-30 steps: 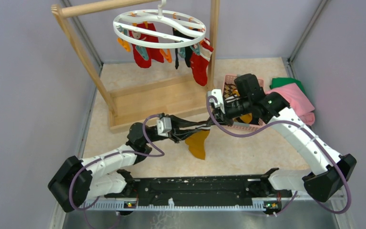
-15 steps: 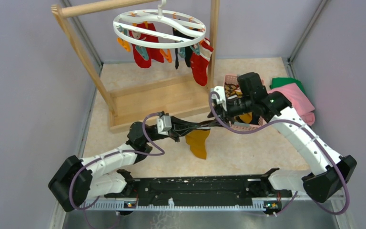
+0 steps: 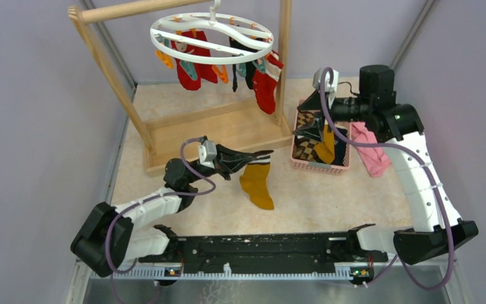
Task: Clip the socks to the hanger
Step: Adjust the sock.
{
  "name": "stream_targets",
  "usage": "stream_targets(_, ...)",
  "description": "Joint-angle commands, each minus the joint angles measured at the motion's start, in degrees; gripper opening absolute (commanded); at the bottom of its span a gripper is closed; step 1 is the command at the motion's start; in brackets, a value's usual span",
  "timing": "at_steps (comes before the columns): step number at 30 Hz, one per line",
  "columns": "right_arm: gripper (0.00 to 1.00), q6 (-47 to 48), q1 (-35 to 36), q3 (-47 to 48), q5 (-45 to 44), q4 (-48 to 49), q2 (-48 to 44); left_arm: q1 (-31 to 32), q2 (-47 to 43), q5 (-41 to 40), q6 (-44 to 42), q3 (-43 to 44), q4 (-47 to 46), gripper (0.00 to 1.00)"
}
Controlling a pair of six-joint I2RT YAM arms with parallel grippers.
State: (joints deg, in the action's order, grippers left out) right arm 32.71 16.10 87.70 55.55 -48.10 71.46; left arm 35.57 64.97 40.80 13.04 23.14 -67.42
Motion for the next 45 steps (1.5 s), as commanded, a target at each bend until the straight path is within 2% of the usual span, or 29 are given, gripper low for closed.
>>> stream_targets(1,0.77,-5.48,0.16,7.45,-2.78,3.76,3.72,-5.62,5.77,6.19,13.08,0.82,-18.97,0.00)
stream_targets(5,0.84,-9.57,0.15,10.93,-4.88,6.47,5.92,-6.78,10.03,5.75,15.86,1.15,-27.58,0.00)
stream_targets(10,0.86,-12.54,0.27,15.24,-2.15,7.98,9.09,-6.80,11.33,5.32,15.68,2.16,-28.56,0.00)
stream_targets(12,0.86,-15.83,1.26,17.28,-6.07,9.61,10.39,-6.77,11.11,5.12,15.26,1.94,-28.16,0.00)
stream_targets(14,0.86,-14.77,3.10,21.27,-12.04,7.81,12.56,-6.75,10.36,4.83,14.65,1.42,-27.44,0.00)
stream_targets(17,0.87,-16.05,8.72,24.53,-26.63,8.49,14.48,-6.74,8.93,4.00,13.85,0.36,-26.30,0.00)
stream_targets(21,0.89,-18.37,16.29,22.16,-43.47,15.46,13.33,-6.78,6.86,3.28,12.61,-0.90,-24.33,0.00)
stream_targets(24,0.84,-19.88,18.89,15.35,-48.02,24.54,10.74,-6.74,5.17,2.70,11.79,-1.82,-22.59,0.00)
stream_targets(27,0.80,-21.89,19.77,10.25,-50.04,32.52,8.57,-6.76,3.56,2.21,10.85,-2.74,-21.23,0.00)
stream_targets(36,0.74,-25.95,21.06,5.47,-52.72,42.63,7.52,-6.76,0.76,1.79,9.99,-3.75,-19.29,0.00)
stream_targets(45,0.73,-24.01,24.16,5.60,-58.55,47.36,10.01,-6.74,0.38,1.73,10.87,-4.87,-20.82,0.00)
